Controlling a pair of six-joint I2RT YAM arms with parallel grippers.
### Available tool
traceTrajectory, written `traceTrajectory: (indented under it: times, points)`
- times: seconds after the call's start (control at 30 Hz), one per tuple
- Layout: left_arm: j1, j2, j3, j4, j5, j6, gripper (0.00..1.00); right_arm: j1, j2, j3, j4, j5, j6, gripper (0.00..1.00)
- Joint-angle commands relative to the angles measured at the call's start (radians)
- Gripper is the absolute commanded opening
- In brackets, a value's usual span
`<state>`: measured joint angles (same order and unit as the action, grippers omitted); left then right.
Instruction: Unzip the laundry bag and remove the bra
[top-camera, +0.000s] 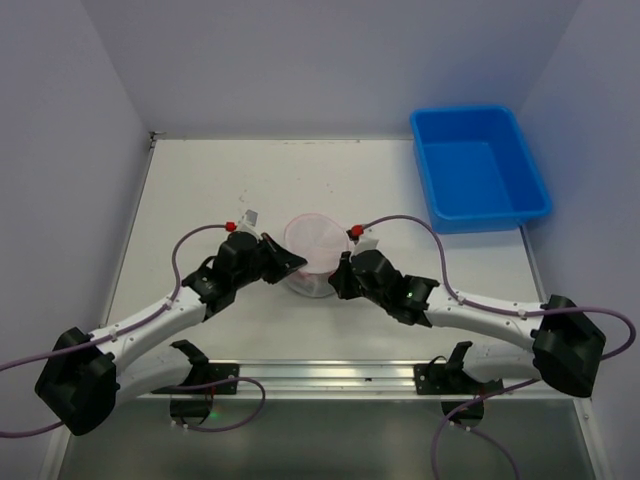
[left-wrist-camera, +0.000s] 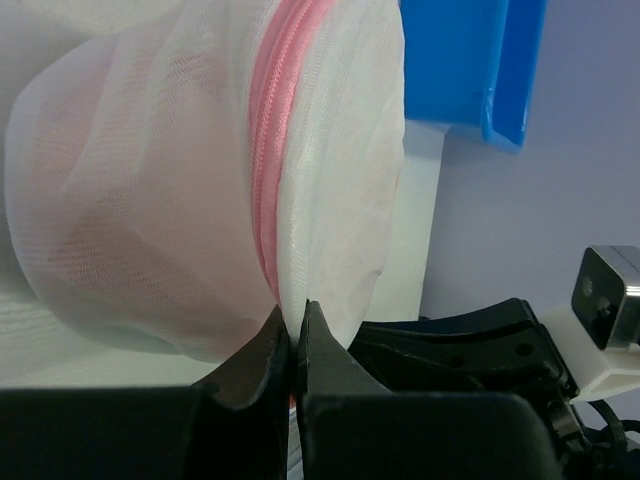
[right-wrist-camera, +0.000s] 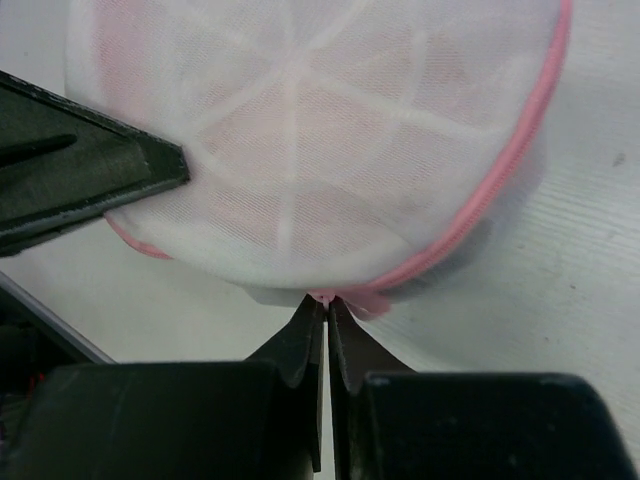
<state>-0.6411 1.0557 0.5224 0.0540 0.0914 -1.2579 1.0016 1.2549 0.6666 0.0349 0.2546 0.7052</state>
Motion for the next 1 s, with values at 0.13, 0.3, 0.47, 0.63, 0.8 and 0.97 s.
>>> traceTrajectory:
  times: [0.13,0.3,0.47,0.63,0.8,0.97]
  points:
    - [0.08,0.003,0.042,-0.155,0.01,0.219,0.0,-0.127,-0.23,-0.071,-0.173,0.065,-0.133,0.0]
    - [0.133,0.018,0.013,-0.146,0.106,0.32,0.0,-0.271,-0.313,-0.065,-0.237,-0.005,-0.243,0.0]
    - [0.167,0.156,0.163,-0.193,0.166,0.486,0.0,-0.259,-0.227,0.007,-0.219,-0.187,-0.274,0.0]
    - [0.181,0.349,0.413,-0.197,0.169,0.529,0.16,-0.132,-0.132,0.046,-0.09,-0.25,-0.176,0.0]
    - [0.182,0.38,0.501,-0.206,0.168,0.474,0.93,-0.06,-0.002,0.113,0.054,-0.267,-0.072,0.0]
    - [0.19,0.222,0.358,-0.275,-0.021,0.39,1.0,-0.055,0.092,0.154,0.163,-0.221,-0.027,0.0]
